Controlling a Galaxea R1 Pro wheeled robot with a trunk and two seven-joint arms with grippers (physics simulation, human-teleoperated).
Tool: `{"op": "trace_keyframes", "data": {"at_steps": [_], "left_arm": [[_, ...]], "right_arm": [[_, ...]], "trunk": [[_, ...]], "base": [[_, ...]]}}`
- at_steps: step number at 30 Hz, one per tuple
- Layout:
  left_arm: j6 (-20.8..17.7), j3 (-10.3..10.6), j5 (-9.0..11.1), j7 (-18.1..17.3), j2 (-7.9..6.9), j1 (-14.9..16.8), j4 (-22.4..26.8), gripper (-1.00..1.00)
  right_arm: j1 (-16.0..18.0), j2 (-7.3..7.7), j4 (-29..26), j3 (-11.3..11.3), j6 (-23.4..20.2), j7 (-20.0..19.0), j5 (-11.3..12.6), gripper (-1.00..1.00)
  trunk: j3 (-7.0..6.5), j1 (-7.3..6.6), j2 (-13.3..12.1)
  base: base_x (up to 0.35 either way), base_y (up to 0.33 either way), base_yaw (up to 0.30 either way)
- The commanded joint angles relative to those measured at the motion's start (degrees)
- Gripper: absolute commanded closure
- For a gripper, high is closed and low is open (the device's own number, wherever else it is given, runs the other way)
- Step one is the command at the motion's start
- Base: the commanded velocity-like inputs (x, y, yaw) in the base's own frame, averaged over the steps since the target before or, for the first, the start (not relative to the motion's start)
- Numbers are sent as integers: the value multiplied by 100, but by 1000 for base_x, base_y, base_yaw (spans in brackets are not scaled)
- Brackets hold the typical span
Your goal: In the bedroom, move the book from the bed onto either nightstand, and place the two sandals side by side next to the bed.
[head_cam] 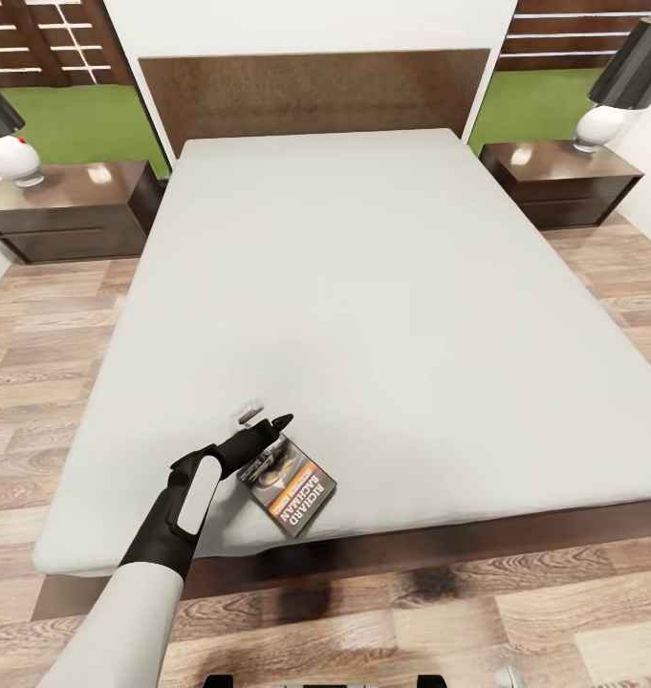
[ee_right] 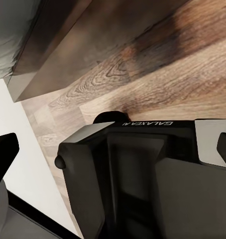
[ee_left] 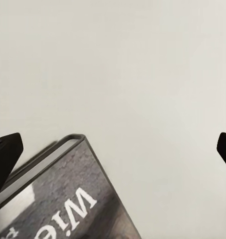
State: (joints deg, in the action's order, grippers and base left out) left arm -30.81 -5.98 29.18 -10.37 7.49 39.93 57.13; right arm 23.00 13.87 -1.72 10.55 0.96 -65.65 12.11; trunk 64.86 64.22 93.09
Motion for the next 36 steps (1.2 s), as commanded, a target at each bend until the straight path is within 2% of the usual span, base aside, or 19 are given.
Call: {"op": "trace_keyframes", "data": {"at_steps": [1, 36], "left_arm": [[-48, -26, -9, -9, 7, 2, 0, -100], [-48, -27, -9, -9, 7, -1, 0, -100]], "right_arm": [[3, 1, 5, 8, 10, -17, 1, -100], [3, 1, 5, 8, 10, -16, 1, -100]], "trunk": [[3, 0, 2], [3, 0, 2]], "base": [[0, 0, 0], [-21, 0, 0]]}}
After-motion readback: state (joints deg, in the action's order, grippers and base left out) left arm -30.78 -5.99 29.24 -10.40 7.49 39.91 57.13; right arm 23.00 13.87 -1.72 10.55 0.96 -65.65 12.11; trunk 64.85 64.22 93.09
